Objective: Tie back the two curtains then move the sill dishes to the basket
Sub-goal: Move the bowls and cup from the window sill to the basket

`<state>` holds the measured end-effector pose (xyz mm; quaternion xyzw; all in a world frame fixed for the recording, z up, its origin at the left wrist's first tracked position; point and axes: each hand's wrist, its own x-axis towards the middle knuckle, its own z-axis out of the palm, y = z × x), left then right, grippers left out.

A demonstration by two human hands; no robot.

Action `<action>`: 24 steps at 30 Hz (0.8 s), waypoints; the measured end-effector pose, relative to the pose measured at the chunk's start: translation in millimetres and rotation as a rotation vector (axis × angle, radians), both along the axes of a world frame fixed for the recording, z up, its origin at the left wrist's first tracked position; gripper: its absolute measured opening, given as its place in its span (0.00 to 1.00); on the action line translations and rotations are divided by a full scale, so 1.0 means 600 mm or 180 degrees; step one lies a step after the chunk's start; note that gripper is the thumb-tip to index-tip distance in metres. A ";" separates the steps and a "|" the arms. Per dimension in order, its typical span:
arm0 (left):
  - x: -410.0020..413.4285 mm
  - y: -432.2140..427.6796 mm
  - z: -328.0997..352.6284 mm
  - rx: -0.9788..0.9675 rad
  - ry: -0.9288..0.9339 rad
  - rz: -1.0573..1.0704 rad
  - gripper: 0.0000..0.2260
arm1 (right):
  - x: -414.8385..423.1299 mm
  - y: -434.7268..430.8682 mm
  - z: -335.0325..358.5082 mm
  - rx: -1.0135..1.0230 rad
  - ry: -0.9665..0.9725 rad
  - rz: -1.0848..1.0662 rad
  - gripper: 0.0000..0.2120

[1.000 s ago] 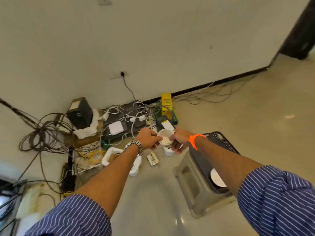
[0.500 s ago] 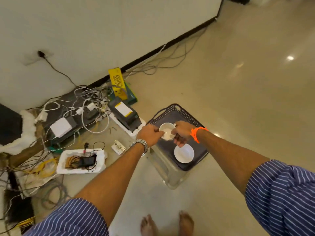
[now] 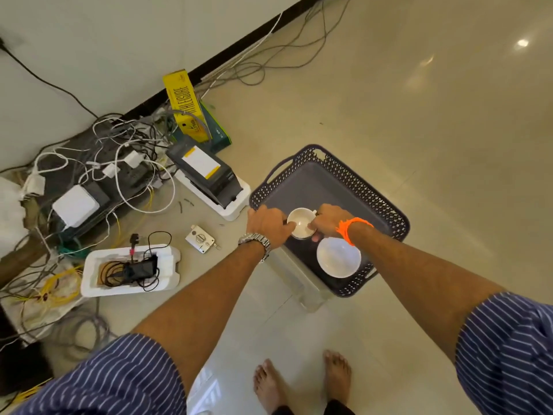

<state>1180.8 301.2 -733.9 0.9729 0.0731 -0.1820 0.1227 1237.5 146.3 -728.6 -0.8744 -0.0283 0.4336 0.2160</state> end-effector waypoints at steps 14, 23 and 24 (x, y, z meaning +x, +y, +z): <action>0.007 -0.014 -0.073 0.0447 -0.0219 -0.0337 0.20 | 0.009 -0.021 -0.066 -0.0488 -0.0266 0.0098 0.16; 0.001 -0.019 -0.066 0.0209 -0.0098 -0.0155 0.21 | -0.003 -0.024 -0.050 -0.0477 -0.0411 0.0117 0.21; 0.003 -0.017 -0.066 0.0239 -0.0094 -0.0210 0.22 | -0.004 -0.026 -0.048 -0.0480 -0.0483 0.0143 0.21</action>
